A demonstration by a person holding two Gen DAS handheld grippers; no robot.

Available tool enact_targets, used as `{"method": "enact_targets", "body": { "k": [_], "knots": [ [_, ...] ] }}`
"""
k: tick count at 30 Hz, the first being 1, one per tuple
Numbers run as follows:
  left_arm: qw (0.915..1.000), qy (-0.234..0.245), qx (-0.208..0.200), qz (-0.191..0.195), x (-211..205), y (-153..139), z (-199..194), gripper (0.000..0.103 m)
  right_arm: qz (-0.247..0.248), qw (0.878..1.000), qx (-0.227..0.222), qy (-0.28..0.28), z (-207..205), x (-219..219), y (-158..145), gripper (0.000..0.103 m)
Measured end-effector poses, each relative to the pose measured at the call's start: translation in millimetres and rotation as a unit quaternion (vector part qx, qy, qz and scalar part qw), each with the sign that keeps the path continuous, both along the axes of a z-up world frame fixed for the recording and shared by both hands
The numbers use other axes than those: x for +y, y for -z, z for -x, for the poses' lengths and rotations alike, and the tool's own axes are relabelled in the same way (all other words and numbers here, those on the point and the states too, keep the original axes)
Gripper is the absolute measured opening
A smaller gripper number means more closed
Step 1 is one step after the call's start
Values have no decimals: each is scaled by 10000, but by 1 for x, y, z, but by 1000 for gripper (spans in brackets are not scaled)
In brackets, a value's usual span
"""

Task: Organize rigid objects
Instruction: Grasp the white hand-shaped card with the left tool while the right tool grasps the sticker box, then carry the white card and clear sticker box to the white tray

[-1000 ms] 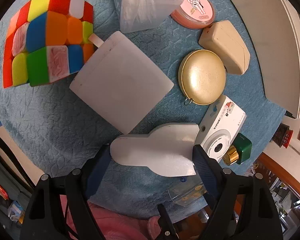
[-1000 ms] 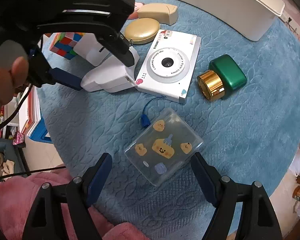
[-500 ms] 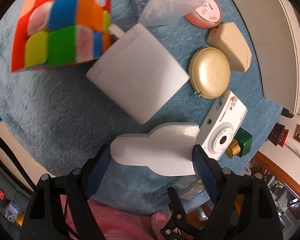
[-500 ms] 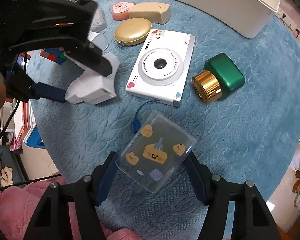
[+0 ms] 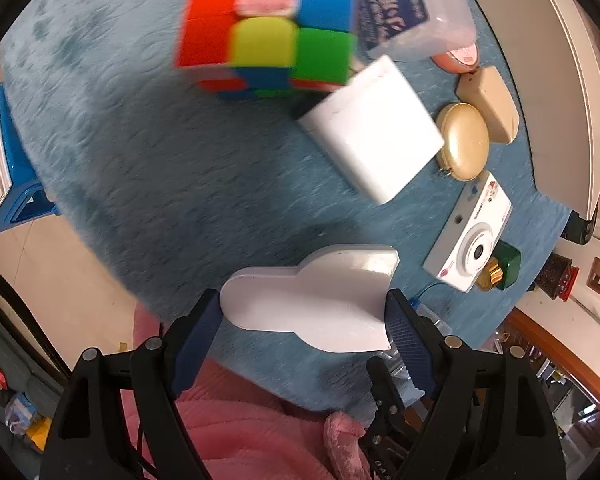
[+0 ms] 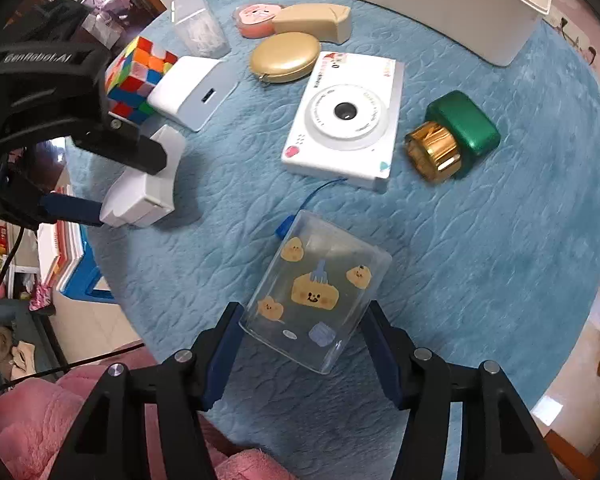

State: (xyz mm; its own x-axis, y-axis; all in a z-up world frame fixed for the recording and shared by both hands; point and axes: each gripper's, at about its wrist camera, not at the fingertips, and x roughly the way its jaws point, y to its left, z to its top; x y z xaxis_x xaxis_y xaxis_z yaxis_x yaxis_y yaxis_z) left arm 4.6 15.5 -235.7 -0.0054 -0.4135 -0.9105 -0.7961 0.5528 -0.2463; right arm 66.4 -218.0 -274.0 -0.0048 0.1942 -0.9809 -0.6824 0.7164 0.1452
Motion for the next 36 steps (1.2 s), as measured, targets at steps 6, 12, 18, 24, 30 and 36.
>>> {"method": "enact_targets", "body": {
  "k": [6, 12, 18, 24, 30, 36],
  "knots": [
    [9999, 81, 0, -64, 13, -12, 13, 84, -299, 9995, 1, 104, 10, -1, -7, 60],
    [9996, 220, -108, -102, 34, -35, 27, 84, -707, 9974, 2, 156, 19, -3, -24, 60],
    [9985, 474, -191, -205, 50, -69, 23, 84, -1063, 9937, -99, 340, 18, -2, -48, 61],
    [9958, 639, -544, -372, 35, -97, 1, 84, -1364, 9882, -501, 490, 1, 4, -83, 61],
    [9900, 919, -829, -673, 27, -125, -34, 84, -1577, 9805, -992, 620, -17, 9, -115, 61],
    [9797, 1280, -1170, -1003, 33, -156, -71, 84, -1816, 9689, -1472, 811, -39, 16, -145, 61]
  ]
}}
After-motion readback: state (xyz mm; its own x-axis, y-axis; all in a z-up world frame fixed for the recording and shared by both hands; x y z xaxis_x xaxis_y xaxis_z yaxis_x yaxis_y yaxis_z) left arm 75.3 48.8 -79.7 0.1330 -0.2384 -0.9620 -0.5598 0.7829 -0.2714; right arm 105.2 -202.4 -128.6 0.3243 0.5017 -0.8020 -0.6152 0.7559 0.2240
